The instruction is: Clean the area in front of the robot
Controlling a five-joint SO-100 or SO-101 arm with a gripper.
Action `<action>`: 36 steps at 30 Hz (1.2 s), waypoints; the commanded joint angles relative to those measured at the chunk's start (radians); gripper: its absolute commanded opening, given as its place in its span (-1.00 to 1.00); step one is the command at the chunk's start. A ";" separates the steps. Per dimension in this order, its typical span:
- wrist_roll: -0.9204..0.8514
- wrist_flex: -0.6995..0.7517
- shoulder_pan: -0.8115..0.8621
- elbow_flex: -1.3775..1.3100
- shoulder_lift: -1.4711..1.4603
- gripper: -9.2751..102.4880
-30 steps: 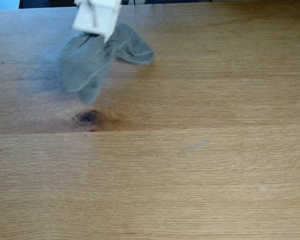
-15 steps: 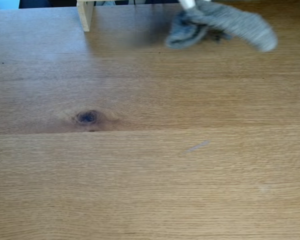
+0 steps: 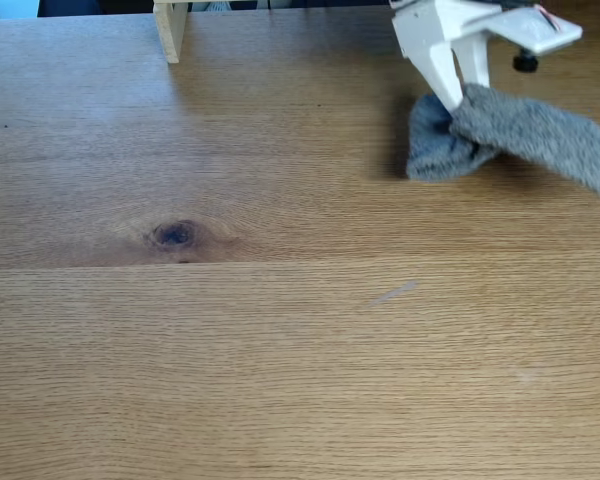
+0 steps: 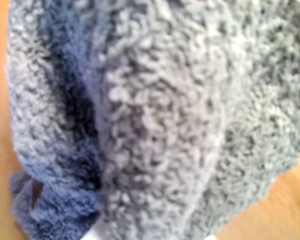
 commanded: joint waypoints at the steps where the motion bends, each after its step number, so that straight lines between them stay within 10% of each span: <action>1: 0.021 -0.005 0.035 -0.325 -0.127 -0.84; 9: 0.100 -0.092 0.103 -0.558 -0.413 -0.84; 26: -0.121 -0.761 0.210 -0.589 -0.868 -0.84; 36: -0.183 -0.555 0.422 -0.962 -0.988 -0.84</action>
